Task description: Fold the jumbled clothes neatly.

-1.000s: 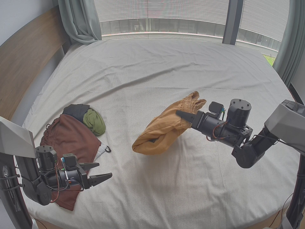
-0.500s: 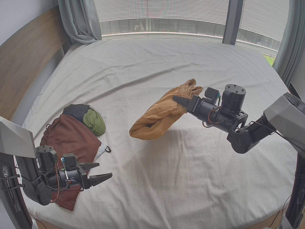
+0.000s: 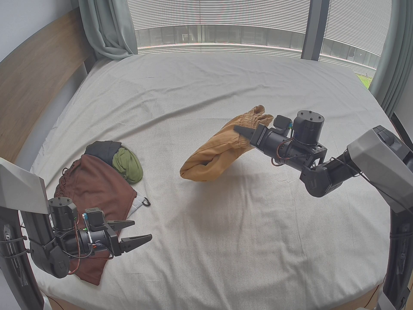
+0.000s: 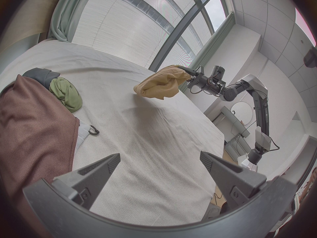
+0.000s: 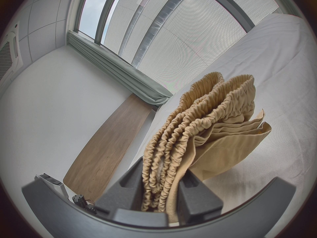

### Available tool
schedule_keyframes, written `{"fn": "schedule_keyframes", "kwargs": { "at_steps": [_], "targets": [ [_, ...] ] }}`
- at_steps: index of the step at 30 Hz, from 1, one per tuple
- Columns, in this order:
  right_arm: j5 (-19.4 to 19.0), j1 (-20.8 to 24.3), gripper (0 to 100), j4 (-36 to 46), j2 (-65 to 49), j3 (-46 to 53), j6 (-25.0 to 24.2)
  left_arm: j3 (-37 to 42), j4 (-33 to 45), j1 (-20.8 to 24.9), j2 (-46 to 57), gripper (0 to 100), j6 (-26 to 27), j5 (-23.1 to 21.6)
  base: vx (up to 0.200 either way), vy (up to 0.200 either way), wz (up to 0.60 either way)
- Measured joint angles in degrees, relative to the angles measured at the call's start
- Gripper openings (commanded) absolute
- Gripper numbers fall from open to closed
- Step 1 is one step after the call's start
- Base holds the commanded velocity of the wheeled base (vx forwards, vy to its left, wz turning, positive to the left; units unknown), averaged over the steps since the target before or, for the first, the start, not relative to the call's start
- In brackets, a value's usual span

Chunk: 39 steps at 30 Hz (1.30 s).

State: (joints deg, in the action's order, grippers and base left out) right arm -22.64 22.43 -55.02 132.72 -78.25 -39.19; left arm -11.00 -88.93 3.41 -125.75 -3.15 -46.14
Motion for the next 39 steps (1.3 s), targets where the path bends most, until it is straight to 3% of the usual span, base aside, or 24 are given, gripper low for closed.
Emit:
{"fn": "schedule_keyframes", "kwargs": {
  "at_steps": [11,19,28,39],
  "targets": [
    [0.0,-0.1,0,6.6,4.2,-12.3,0.0,0.0,0.0,0.0,0.0,100,0.0,0.0,0.000,0.000,0.00],
    [0.0,-0.7,0,6.7,10.0,-15.1,0.0,0.2,0.0,0.0,-0.1,100,0.0,0.0,0.000,0.000,0.00],
    [0.2,-2.3,0,3.1,13.3,-7.4,0.2,0.5,0.0,-0.1,0.0,100,0.0,0.0,0.000,0.000,0.00],
    [0.3,-4.7,0,-7.7,14.2,4.2,0.2,0.6,0.0,-0.1,0.2,100,0.0,0.0,0.000,0.000,0.00]
  ]
}}
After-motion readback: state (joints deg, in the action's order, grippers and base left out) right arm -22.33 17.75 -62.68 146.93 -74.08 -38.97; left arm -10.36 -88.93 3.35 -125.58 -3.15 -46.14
